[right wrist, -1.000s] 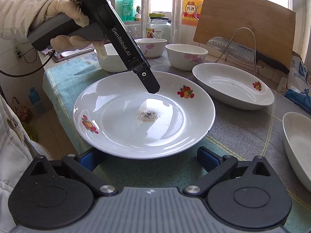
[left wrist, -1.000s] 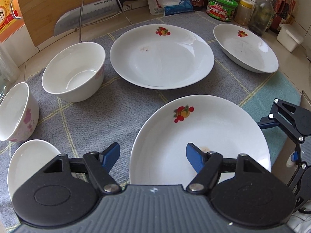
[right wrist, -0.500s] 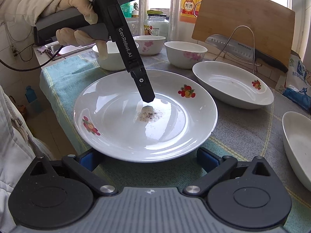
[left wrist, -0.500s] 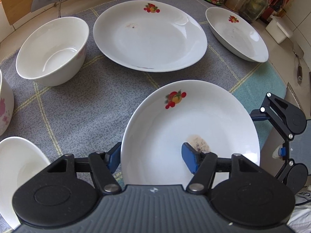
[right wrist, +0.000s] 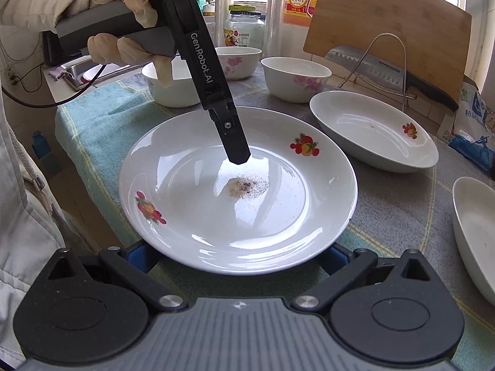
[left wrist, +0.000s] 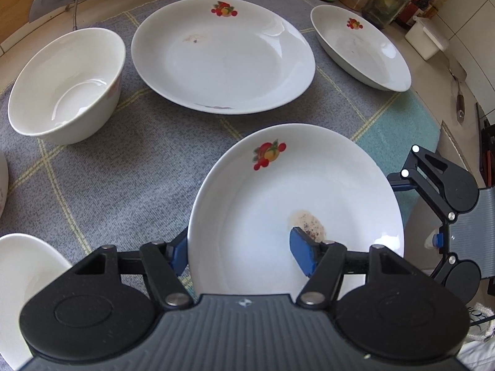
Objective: Organize plates and bowls
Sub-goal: 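Carry the stained plate with the left tool toward the plate by the jars, then lower the stained plate onto the other fruit-print plate with the left tool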
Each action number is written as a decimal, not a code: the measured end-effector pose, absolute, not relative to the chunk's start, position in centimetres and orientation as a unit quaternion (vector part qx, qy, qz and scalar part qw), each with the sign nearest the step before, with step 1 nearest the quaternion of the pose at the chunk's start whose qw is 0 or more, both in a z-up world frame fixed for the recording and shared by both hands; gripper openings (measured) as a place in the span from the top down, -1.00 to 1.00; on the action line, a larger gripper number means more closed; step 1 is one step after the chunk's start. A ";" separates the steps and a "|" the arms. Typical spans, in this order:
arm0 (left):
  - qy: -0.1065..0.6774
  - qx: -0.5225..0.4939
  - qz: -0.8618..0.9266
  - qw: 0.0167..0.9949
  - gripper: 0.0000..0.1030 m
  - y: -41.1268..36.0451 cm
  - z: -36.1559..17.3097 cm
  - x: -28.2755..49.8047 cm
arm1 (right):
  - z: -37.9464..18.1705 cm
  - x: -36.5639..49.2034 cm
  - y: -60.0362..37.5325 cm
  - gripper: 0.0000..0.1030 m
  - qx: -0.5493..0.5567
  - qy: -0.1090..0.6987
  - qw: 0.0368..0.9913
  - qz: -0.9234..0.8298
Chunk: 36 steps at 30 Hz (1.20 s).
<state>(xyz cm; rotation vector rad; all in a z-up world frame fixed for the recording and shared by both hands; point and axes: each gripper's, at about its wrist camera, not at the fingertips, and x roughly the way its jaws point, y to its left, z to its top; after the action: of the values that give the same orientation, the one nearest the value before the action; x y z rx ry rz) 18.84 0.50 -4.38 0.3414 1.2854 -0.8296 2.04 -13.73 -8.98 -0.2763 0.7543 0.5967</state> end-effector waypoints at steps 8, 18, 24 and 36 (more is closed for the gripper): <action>0.576 0.151 -0.364 0.716 -0.27 0.0 -4.3 18.2 | -8.6 2.4 -14.1 -1.00 -0.144 0.366 0.870 0.296; 0.569 0.145 -0.360 0.725 -0.27 -1.5 -2.8 18.2 | -7.3 2.6 -15.8 -1.00 -0.147 0.362 0.868 0.308; 0.562 0.148 -0.368 0.725 -0.26 -3.7 -1.8 18.6 | -6.5 2.6 -17.5 -1.00 -0.145 0.359 0.872 0.300; 0.534 0.170 -0.404 0.723 -0.27 -10.4 -0.1 20.1 | -4.7 2.8 -23.1 -1.00 -0.142 0.355 0.888 0.254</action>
<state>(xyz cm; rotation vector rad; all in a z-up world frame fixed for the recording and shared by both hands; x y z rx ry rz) 20.09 -10.35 -0.10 0.3749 1.1797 -0.8923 2.76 -23.13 -4.73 -0.2952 0.7381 0.5271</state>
